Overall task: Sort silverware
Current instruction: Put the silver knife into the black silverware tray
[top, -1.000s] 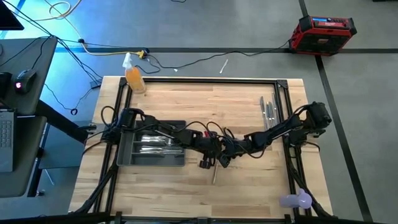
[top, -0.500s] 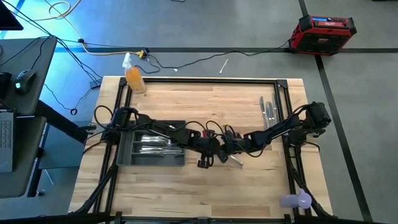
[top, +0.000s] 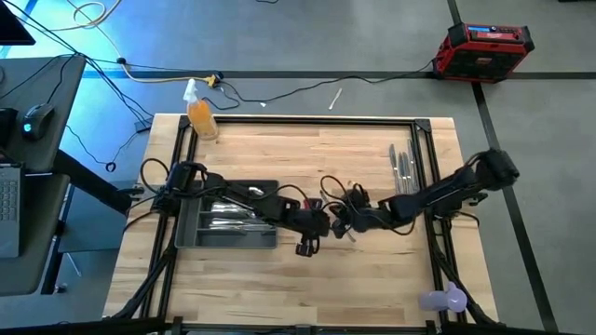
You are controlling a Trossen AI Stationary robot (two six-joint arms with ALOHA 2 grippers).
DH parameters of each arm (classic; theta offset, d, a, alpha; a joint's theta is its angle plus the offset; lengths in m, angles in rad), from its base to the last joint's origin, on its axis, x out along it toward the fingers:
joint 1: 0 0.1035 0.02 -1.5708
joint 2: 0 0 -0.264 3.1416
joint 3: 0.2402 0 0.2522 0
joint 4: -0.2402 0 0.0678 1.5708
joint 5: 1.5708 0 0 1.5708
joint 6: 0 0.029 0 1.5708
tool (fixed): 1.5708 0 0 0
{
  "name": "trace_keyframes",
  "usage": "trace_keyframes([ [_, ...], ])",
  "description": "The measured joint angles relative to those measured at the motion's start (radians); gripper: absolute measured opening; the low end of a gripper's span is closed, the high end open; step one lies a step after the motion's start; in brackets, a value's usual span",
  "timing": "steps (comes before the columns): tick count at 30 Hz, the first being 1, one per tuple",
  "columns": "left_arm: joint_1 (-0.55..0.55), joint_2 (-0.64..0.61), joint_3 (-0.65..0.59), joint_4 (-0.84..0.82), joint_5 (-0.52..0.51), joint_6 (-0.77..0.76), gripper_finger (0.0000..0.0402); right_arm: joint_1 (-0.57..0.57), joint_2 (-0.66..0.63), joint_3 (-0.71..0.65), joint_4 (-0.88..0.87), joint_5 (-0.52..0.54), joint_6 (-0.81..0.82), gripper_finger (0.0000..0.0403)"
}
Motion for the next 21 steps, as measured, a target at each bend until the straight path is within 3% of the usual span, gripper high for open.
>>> trace_keyframes([
  [5, 0.032, -0.001, -0.092, 0.287, 0.122, -0.085, 0.0011, 0.036, -0.040, 0.000, 0.001, 0.056, -0.006, 0.0000],
  [10, 0.085, -0.002, -0.176, 0.482, 0.237, -0.223, 0.0065, 0.046, -0.057, 0.000, 0.002, 0.078, -0.022, 0.0000],
  [16, 0.104, -0.002, -0.245, 0.680, 0.246, -0.274, 0.0145, 0.046, -0.057, 0.001, 0.017, 0.080, -0.041, 0.0000],
  [21, 0.099, -0.002, -0.258, 0.751, 0.243, -0.274, 0.0168, 0.047, -0.057, 0.002, 0.056, 0.083, -0.072, 0.0000],
])
